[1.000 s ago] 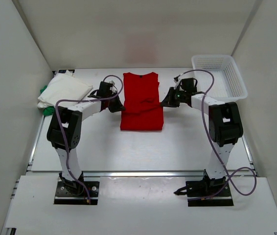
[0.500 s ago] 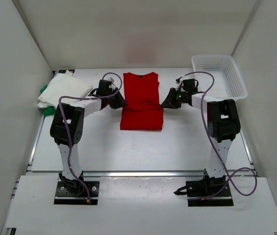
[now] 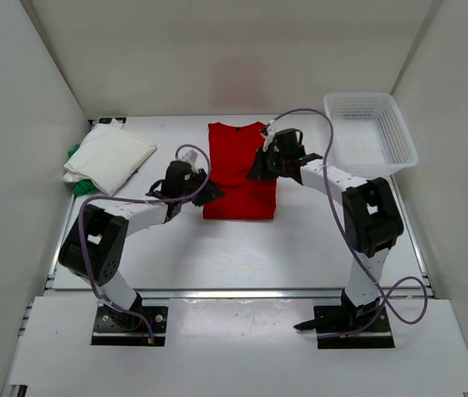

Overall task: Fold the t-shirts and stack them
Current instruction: Fold the folded rectangular tshirt in 1/3 of the way, then grab one side of the 2/3 rectangular tshirt with both arms

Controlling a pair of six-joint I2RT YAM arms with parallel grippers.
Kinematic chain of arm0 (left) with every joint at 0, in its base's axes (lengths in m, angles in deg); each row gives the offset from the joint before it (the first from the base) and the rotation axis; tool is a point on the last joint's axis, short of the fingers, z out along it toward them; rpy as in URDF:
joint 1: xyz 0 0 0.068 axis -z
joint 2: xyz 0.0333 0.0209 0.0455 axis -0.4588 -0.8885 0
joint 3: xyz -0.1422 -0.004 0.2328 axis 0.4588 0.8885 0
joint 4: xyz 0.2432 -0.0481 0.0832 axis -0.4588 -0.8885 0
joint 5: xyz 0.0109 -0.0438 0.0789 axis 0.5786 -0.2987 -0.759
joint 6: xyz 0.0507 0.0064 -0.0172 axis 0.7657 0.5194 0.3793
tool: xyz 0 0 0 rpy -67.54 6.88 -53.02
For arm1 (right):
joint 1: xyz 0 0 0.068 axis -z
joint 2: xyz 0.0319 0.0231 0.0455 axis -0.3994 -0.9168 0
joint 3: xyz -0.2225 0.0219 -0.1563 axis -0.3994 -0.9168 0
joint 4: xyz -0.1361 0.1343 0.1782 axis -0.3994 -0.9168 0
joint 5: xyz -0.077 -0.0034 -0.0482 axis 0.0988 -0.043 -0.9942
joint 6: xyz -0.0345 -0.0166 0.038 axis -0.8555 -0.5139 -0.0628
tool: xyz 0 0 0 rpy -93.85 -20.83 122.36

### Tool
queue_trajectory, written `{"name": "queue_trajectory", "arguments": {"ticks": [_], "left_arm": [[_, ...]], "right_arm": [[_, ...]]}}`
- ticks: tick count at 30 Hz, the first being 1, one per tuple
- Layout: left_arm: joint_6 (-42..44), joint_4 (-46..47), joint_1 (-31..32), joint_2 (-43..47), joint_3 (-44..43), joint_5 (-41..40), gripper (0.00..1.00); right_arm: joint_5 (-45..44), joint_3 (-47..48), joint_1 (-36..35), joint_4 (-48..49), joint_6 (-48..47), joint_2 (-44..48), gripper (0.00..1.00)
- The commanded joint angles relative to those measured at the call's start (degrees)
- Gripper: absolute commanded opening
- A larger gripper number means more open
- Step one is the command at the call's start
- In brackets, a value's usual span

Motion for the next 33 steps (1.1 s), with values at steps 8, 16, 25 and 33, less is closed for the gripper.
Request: {"name": "queue_trajectory", "arguments": {"ticks": [8, 16, 25, 33], "left_arm": [[-2.5, 5.8, 1.1, -6.4, 8.4, 4.6, 0.25], [-2.3, 6.5, 1.2, -5.6, 11.9, 4.9, 0.24], [-0.9, 2.8, 1.0, -1.1, 11.6, 4.4, 0.26], [2.3, -2.7, -4.6, 7.5, 14.7, 1.9, 0.43]], "right_arm": [[-3.0, 5.2, -5.5, -0.4, -1.9, -12.5, 0.0], [-12.2, 6.9, -2.7, 9.9, 1.2, -18.5, 0.0], [-5.6, 19.8, 1.6, 9.2, 7.1, -19.1, 0.0], [2.6, -14.8, 4.1, 23.0, 13.6, 4.9, 0.0]]}}
